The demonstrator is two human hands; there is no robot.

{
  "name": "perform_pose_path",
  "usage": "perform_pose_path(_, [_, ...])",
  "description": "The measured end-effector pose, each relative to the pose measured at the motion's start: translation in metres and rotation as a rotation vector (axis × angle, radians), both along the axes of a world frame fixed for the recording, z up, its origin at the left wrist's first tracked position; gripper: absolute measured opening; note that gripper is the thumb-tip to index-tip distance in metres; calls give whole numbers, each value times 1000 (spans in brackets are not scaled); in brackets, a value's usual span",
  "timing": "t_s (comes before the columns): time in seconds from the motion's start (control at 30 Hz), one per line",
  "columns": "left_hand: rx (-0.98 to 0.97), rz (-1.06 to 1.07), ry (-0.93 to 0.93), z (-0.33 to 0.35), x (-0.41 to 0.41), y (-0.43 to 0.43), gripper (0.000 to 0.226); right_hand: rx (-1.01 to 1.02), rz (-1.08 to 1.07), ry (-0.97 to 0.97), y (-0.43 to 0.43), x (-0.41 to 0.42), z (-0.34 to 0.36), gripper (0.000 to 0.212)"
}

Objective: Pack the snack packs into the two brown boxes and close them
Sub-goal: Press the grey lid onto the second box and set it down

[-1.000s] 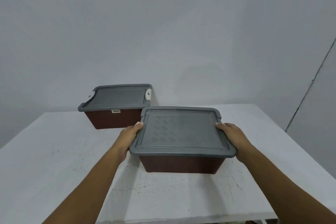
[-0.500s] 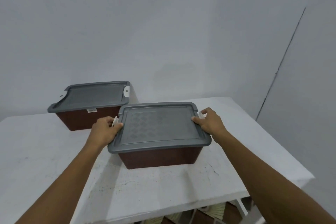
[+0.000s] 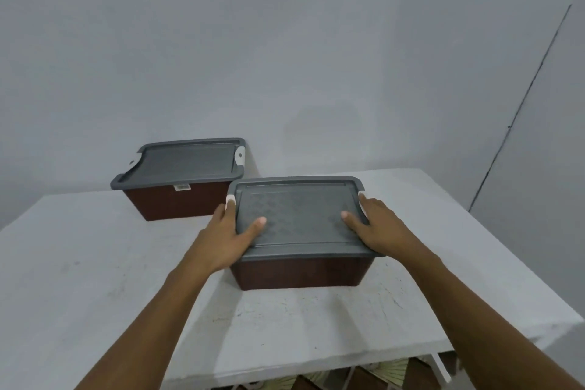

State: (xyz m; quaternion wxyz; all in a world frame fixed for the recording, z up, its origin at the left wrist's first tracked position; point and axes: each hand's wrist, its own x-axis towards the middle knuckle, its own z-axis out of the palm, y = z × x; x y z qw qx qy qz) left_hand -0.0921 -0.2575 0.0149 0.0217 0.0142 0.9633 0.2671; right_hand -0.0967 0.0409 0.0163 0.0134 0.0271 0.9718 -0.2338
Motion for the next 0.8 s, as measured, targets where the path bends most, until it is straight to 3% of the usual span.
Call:
perform_pose_path(0.13, [-8, 22, 137, -13, 15, 7, 104, 74, 26, 109, -12, 25, -8, 86])
perform_pose_path(0.23, [26, 63, 225, -15, 13, 10, 101, -8, -66, 247, -17, 35, -17, 80])
perform_pose_path(0.5, [82, 83, 296, -19, 1, 17, 92, -70, -153, 324, -7, 33, -31, 49])
perform_pose_path(0.67, [85, 132, 451, -26, -7, 46, 60, -266, -291, 574, 5, 19, -39, 35])
perform_pose_path(0.8, [90, 56, 509, -25, -4, 72, 62, -475, -407, 616, 15, 14, -41, 38])
